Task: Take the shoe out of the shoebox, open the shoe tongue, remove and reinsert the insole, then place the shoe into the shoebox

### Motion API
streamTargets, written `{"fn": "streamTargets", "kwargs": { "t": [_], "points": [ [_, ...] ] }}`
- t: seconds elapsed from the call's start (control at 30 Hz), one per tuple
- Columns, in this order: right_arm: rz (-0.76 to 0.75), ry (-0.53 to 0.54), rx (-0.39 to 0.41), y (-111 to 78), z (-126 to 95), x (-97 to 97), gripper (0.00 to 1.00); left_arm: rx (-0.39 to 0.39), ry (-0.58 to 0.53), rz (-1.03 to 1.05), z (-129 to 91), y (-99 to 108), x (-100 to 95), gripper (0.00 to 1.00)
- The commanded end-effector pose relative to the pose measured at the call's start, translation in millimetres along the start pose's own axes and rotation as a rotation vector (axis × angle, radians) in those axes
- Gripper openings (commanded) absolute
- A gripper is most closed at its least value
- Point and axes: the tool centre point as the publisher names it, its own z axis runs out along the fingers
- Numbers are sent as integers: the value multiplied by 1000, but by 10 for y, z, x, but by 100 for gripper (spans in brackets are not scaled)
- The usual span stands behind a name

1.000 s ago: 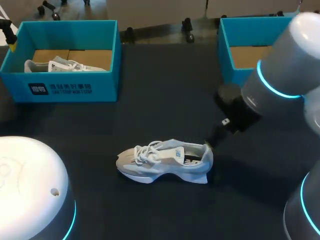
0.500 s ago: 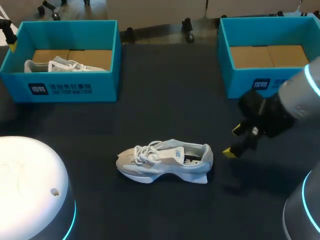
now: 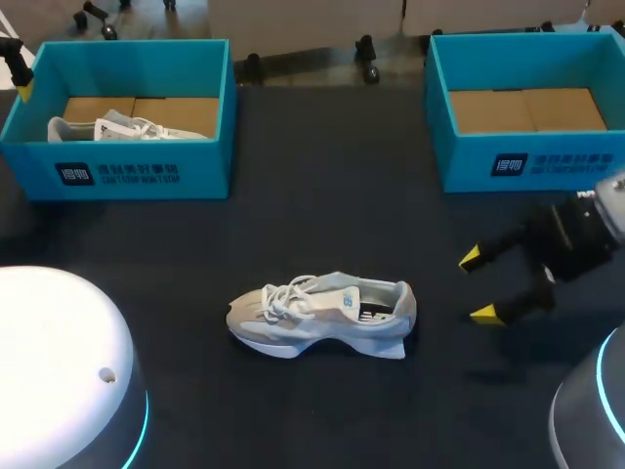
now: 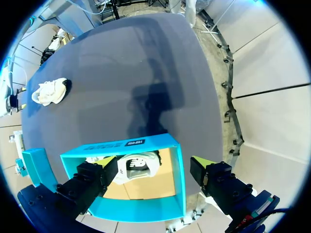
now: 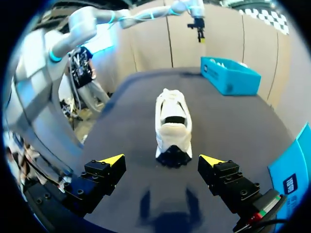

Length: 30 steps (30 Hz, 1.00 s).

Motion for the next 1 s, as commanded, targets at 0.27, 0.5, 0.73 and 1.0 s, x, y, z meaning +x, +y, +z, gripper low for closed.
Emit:
{"fn": "streamTargets", "kwargs": {
  "t": [0.27,0.5,0.73,1.0],
  "points": [
    [12,-148,-268,-297,74,149,100,-3,3,1,-1,-13,-2,100],
    [19,-155,-320,-558,105,53,100,-3,3,1,-1,-13,-2,100],
    [8,-173,-353,-745,117,-18,100,-3,3,1,-1,-13,-2,100],
    [10,-173,-397,-796,128,-30,100,-3,3,1,-1,-13,-2,100]
  ]
}}
